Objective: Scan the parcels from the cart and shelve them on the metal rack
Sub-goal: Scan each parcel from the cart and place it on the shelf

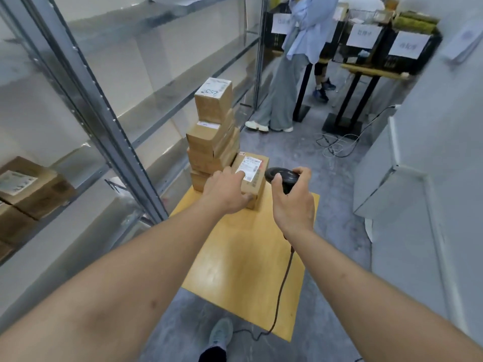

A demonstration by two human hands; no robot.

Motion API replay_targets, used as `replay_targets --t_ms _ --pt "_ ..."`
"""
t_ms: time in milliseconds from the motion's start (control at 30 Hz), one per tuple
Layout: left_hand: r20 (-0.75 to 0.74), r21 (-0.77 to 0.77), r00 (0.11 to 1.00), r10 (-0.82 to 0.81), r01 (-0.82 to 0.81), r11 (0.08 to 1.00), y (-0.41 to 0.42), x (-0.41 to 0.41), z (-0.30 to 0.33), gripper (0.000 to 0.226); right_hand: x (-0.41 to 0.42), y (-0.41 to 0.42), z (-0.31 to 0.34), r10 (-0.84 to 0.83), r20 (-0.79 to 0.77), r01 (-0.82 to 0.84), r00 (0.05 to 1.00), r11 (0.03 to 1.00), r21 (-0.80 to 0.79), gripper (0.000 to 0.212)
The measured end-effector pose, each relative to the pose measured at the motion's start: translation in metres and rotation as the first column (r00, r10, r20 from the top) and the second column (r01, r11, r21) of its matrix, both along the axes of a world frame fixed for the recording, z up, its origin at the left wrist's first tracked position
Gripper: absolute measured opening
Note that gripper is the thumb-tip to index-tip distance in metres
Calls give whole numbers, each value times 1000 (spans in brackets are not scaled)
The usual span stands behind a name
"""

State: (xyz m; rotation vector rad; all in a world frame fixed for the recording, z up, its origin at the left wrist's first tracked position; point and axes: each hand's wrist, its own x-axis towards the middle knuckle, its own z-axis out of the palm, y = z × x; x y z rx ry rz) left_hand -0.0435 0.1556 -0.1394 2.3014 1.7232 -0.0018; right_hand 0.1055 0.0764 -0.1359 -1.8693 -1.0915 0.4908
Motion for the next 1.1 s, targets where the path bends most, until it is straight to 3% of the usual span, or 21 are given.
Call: replay_targets --t_ms 200,567,700,1100 --pt "29 -88 999 -29 32 996 81 9 -61 57 -5 67 -46 -101 -7 100 995 987 -127 35" --pt "-28 -130 1000 -13 9 991 164 37 -162 100 6 133 -118 -220 -34 204 975 945 -255 35" --pt "-48 -164 999 3 -11 986 169 43 -184 107 11 141 -133 -211 -35 195 977 944 -268 33" --pt "24 -165 993 113 -108 980 102 67 -185 90 38 108 -141 -179 -54 163 982 960 -230 36"
